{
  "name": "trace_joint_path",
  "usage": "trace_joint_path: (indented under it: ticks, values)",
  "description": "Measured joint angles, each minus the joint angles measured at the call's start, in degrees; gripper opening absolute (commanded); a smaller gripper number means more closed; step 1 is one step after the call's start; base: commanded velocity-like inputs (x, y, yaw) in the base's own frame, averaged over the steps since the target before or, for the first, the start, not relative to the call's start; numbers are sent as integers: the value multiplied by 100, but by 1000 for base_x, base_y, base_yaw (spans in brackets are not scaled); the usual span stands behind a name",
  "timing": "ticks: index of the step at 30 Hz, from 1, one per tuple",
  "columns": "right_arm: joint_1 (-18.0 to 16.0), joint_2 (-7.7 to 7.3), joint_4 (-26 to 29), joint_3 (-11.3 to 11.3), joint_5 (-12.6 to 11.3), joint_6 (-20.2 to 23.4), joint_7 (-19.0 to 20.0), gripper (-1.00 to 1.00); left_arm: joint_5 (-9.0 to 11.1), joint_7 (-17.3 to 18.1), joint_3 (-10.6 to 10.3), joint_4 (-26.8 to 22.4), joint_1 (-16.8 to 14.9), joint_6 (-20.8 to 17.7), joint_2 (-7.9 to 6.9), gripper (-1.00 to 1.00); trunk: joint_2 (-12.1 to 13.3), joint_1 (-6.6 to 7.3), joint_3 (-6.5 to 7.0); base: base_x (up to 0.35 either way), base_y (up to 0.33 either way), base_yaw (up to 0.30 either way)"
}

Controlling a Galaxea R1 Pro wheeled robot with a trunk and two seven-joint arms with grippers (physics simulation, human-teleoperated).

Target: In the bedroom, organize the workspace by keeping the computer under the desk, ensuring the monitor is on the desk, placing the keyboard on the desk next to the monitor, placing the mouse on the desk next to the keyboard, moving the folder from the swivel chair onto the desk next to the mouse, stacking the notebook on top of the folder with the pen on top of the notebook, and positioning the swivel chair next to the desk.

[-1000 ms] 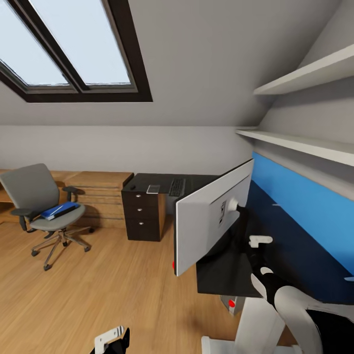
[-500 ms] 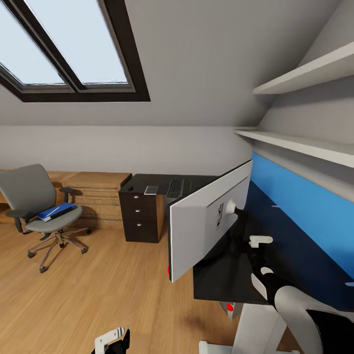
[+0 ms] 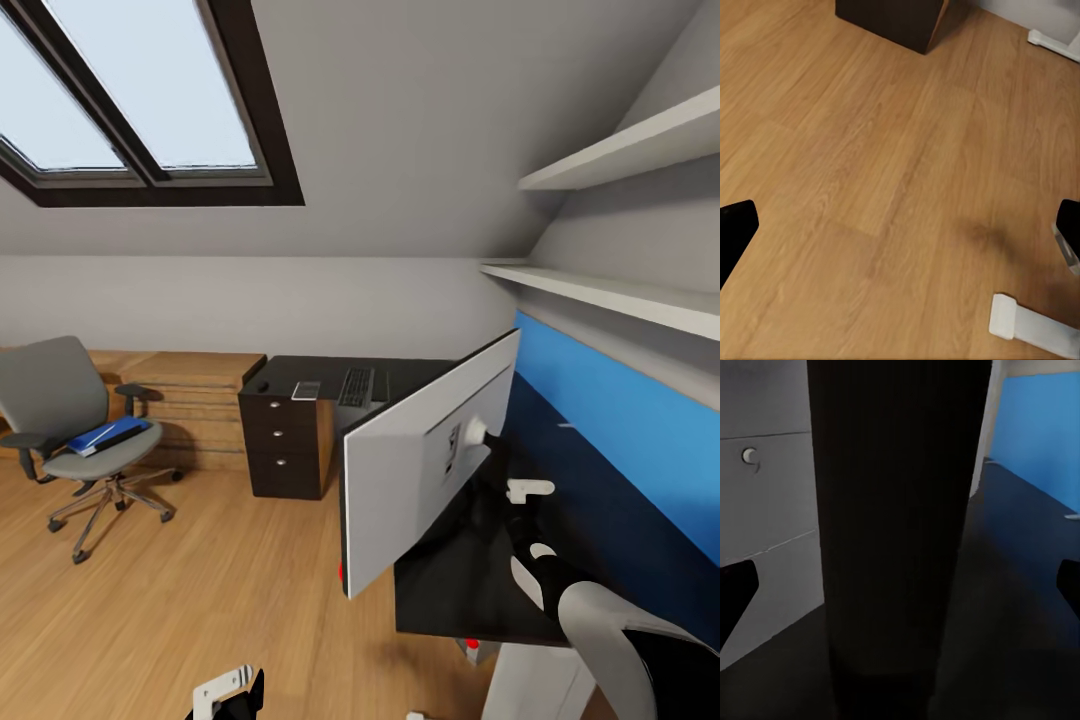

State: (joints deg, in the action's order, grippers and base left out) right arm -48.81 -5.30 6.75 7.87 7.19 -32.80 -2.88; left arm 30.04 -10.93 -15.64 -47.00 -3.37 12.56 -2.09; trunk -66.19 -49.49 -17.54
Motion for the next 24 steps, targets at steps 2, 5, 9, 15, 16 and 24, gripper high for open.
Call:
trace_joint_path:
  ticks: [2,5,9,15,16,24]
  values:
    - [0,1,0,0,0,0,0,100,-2,0,0,0,0,1,0,100,0,0,0,49,0,0]
    - [0,1,0,-2,-1,0,0,100,-3,0,0,0,0,2,0,100,0,-1,0,25,0,0]
    - [0,1,0,-3,1,0,0,100,-3,0,0,0,0,3,0,100,0,-1,0,10,0,0]
    - [0,2,0,0,2,0,0,100,-4,0,0,0,0,0,7,100,0,-1,0,3,0,0]
    - [0,2,0,0,2,0,0,100,-4,0,0,0,0,-1,7,100,0,-1,0,0,0,0]
    - [0,2,0,0,2,0,0,100,-4,0,0,0,0,2,9,100,0,-1,0,0,0,0]
